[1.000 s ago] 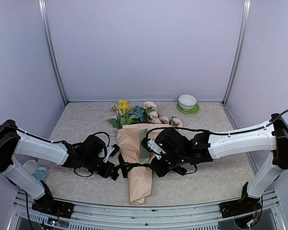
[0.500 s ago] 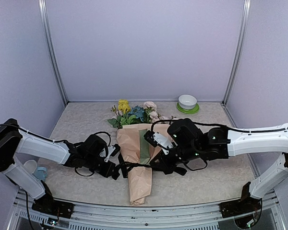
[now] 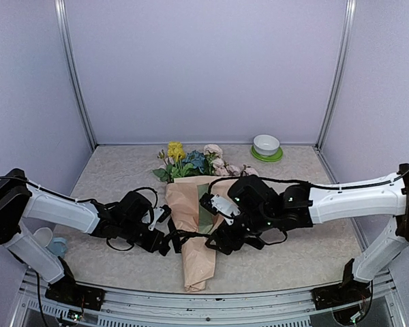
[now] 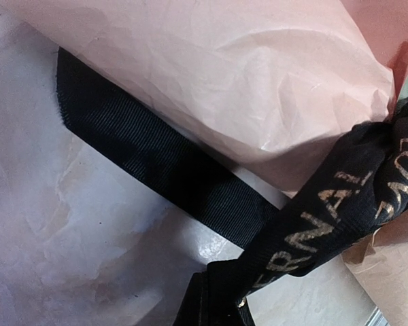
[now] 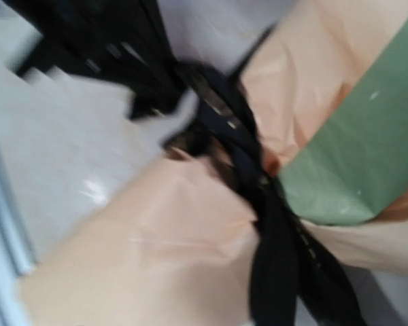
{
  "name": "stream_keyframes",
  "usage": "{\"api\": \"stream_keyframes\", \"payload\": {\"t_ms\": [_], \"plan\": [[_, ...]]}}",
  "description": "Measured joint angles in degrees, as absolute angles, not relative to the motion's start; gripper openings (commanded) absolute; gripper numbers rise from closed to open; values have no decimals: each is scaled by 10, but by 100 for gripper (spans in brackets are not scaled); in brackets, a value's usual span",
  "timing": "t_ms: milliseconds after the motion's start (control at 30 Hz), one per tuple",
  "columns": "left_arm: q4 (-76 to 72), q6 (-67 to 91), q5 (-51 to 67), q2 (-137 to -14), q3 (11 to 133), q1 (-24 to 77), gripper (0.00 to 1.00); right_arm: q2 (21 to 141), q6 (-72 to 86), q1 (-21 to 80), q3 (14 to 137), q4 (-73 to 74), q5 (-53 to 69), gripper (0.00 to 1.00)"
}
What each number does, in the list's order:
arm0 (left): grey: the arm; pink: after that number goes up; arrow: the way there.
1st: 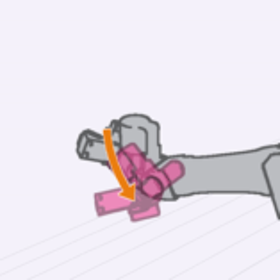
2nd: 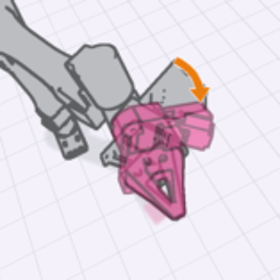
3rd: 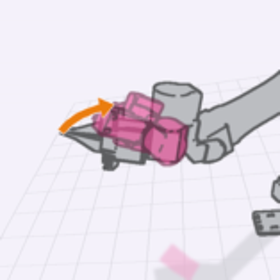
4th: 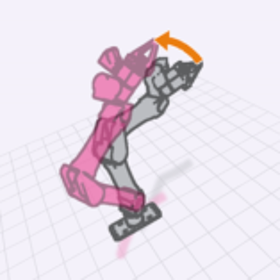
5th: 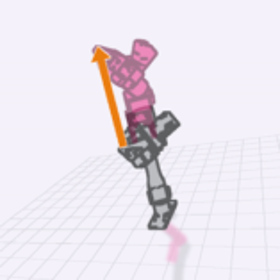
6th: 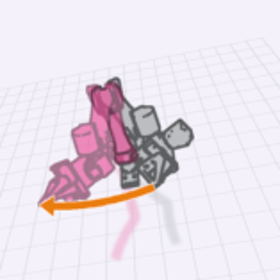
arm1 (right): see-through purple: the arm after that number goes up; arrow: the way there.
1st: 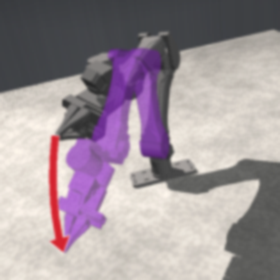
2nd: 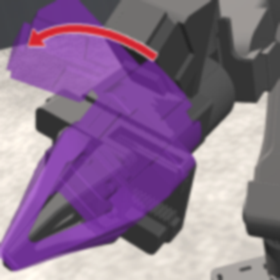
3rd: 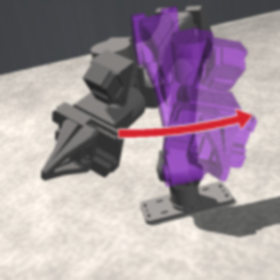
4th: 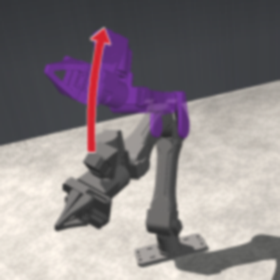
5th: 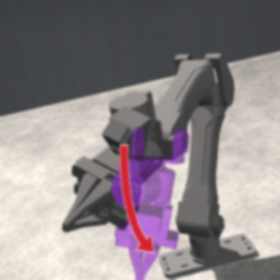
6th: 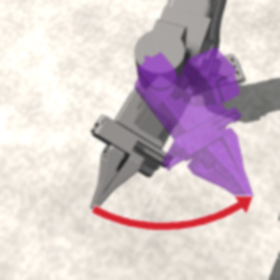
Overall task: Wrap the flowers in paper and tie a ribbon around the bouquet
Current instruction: Tie the half-tied ribbon around the folded bouquet.
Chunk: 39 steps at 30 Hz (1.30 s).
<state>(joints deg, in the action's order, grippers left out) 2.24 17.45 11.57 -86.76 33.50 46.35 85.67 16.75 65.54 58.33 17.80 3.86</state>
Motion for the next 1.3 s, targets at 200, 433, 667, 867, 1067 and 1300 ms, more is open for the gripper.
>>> {"api": "stream_keyframes", "payload": {"t_ms": [200, 433, 667, 867, 1067, 1300], "plan": [[24, 173, 116, -869, 336, 464, 0, 944, 142, 659, 616, 213, -15, 47], [24, 171, 116, -871, 338, 464, 0, 962, 131, 659, 640, 226, -75, 0], [24, 168, 116, -871, 339, 464, 0, 963, 129, 659, 640, 225, -77, 0], [25, 165, 116, -871, 339, 464, 0, 916, 111, 660, 620, 213, 4, 0], [24, 165, 116, -871, 339, 464, 0, 797, 90, 672, 591, 190, 173, 0], [24, 164, 116, -873, 340, 464, 0, 722, 89, 675, 566, 140, 286, 3]]}}
